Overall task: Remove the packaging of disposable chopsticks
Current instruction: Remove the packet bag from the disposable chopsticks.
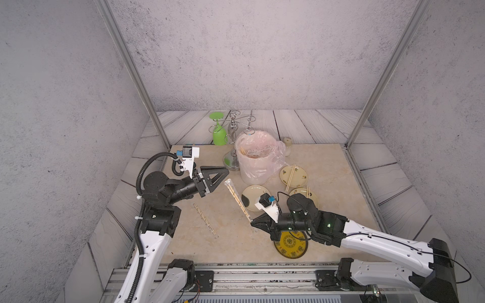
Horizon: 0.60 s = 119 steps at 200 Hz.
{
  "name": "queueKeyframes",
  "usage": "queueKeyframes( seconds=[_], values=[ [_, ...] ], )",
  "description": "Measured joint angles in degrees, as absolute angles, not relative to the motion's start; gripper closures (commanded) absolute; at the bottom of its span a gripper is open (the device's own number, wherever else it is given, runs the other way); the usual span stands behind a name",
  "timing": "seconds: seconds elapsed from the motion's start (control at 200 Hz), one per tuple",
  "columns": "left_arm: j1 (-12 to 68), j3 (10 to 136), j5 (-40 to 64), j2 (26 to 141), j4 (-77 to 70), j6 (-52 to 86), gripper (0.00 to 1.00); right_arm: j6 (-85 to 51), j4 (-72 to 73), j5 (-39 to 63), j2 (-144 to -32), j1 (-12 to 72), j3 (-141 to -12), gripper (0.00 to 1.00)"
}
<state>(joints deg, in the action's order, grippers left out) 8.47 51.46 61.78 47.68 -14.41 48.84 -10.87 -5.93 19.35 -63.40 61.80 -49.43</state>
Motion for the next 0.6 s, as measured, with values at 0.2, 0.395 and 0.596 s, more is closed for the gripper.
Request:
queueKeyframes(
  seconds=[0.2,0.395,0.596],
  values=[
    [10.8,51.8,63.5,47.7,-10.3,46.3,0.61,-9.7,-7.1,18.1,-63.4,61.8,-50.3,1.0],
    [11.1,51.9,63.9,47.7,-6.7,44.1,0.74,-9.4,-7.2,17.0,-63.4,61.7,-50.6,1.0],
    [11.6,52.2,64.4,47.6,-6.2,43.0,1.0,-9.2,-8.1,16.5,-63.4,61.8,-51.2,1.0]
  ],
)
